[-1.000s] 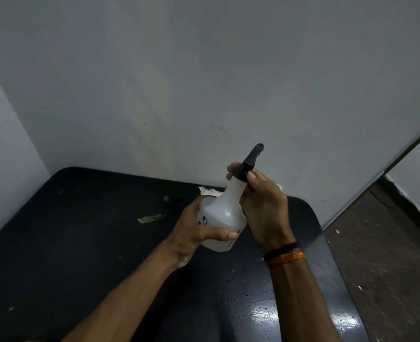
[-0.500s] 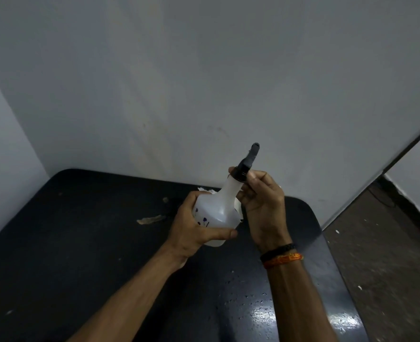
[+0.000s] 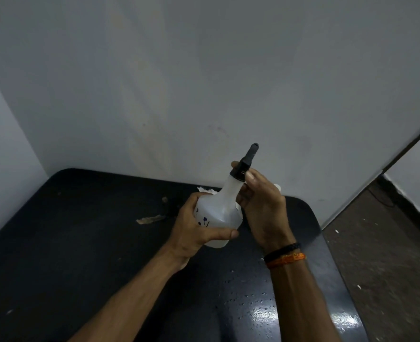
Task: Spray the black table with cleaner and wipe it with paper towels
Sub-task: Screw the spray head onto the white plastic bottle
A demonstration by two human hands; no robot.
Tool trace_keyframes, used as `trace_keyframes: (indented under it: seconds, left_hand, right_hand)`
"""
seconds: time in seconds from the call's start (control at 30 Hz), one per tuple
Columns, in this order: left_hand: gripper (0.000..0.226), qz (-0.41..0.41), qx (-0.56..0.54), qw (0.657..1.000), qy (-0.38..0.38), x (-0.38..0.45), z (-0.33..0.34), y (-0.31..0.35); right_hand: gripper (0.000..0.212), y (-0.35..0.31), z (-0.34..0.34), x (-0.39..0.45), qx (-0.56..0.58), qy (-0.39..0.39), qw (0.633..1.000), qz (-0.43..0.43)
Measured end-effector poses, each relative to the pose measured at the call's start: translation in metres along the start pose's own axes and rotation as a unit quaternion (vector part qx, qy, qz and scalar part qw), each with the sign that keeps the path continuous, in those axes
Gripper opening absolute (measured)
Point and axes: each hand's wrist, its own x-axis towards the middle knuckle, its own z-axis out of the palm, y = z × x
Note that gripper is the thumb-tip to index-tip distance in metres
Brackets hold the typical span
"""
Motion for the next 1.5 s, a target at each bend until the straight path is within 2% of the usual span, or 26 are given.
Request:
trace_keyframes:
  seconds: [0.07, 0.17, 0.27, 0.4, 0.53, 0.63, 0.73, 0.9, 0.97, 1.13, 1.3, 1.4, 1.5]
  left_hand:
    - [0.093, -0.004, -0.004, 1.0, -0.012, 0.0, 0.0, 0.001]
    - [0.092, -0.003, -0.01, 1.0, -0.023, -0.001, -0.001, 0.002]
    - [0.092, 0.0, -0.007, 1.0, -0.022, -0.001, -0.001, 0.004]
    - [0.09, 0.0, -0.01, 1.0, -0.022, -0.002, -0.001, 0.004]
    - [0.089, -0.01, -0.014, 0.999, -0.039, -0.002, -0.003, 0.005]
    - [0.091, -0.017, -0.013, 0.997, -0.071, -0.003, -0.003, 0.005]
    - [0.09, -0.016, -0.01, 0.997, -0.079, -0.004, -0.002, 0.006]
    - [0.091, -0.015, 0.007, 0.998, -0.055, -0.001, -0.001, 0.007]
    - [0.091, -0.014, 0.014, 0.999, -0.045, 0.0, -0.002, 0.006]
    - [0.086, -0.03, -0.01, 0.998, -0.061, -0.001, -0.006, 0.005]
    - [0.086, -0.045, -0.025, 0.993, -0.103, -0.003, -0.004, 0.005]
    - [0.09, -0.038, -0.022, 0.996, -0.081, -0.003, -0.002, 0.004]
    - [0.09, -0.034, -0.013, 0.997, -0.067, -0.003, -0.001, 0.002]
  right_hand:
    - [0.038, -0.002, -0.003, -0.001, 0.005, -0.011, 1.0, 0.013]
    - [0.034, -0.002, -0.004, 0.0, -0.007, -0.018, 1.0, 0.011]
    - [0.033, -0.002, -0.002, 0.0, -0.032, 0.0, 0.999, -0.016]
    - [0.042, -0.001, -0.001, 0.0, -0.049, 0.018, 0.998, -0.032]
    - [0.035, -0.005, -0.007, -0.001, -0.041, -0.034, 0.999, -0.003]
    - [0.029, -0.004, -0.007, -0.002, -0.062, -0.054, 0.996, -0.018]
    - [0.024, -0.005, -0.004, -0.003, -0.084, -0.016, 0.995, -0.053]
    - [0.039, 0.002, 0.004, -0.003, -0.12, 0.078, 0.988, -0.066]
    - [0.039, 0.006, 0.007, -0.002, -0.125, 0.088, 0.986, -0.073]
    - [0.032, 0.001, -0.002, 0.0, -0.079, 0.009, 0.996, -0.042]
    - [0.032, -0.004, -0.01, -0.002, -0.102, -0.026, 0.993, -0.043]
    - [0.033, -0.002, -0.006, -0.003, -0.124, -0.018, 0.991, -0.053]
    - [0.036, 0.004, 0.002, -0.004, -0.128, 0.024, 0.99, -0.055]
